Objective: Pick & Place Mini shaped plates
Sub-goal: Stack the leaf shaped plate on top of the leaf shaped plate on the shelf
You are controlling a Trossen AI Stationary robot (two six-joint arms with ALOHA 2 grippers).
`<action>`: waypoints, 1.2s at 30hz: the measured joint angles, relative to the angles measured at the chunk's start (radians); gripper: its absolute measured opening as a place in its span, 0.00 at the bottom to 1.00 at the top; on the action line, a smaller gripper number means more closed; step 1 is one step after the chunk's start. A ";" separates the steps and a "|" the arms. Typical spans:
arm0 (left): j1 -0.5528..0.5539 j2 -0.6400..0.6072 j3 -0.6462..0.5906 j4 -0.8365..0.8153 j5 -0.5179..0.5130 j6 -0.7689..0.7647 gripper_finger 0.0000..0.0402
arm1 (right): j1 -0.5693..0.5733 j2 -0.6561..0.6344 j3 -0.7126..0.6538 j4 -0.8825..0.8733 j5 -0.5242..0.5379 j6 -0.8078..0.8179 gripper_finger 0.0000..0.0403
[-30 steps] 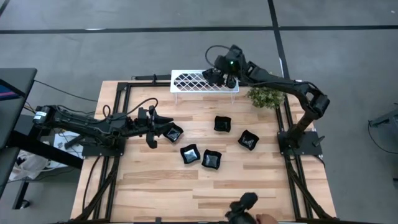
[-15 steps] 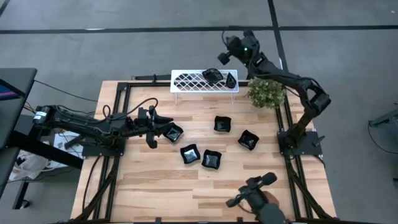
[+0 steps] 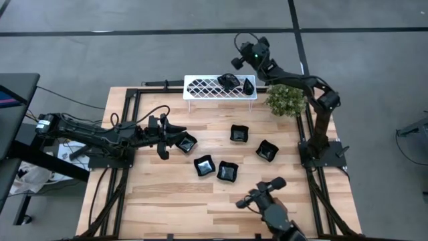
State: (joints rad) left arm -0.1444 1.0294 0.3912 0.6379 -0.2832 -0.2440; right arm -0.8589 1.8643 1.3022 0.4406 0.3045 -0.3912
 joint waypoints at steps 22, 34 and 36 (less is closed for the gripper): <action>0.000 0.000 0.000 0.000 0.000 0.000 0.25 | 0.059 0.054 0.029 -0.017 0.007 -0.079 0.00; 0.000 0.000 0.000 0.000 0.000 0.000 0.25 | 0.074 0.054 0.029 -0.053 0.113 -0.122 0.00; 0.000 0.000 0.000 0.000 0.000 0.000 0.25 | 0.085 0.054 0.029 -0.053 0.129 -0.139 0.00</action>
State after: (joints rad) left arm -0.1440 1.0293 0.3912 0.6376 -0.2832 -0.2440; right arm -0.7743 1.9179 1.3315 0.3872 0.4334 -0.5300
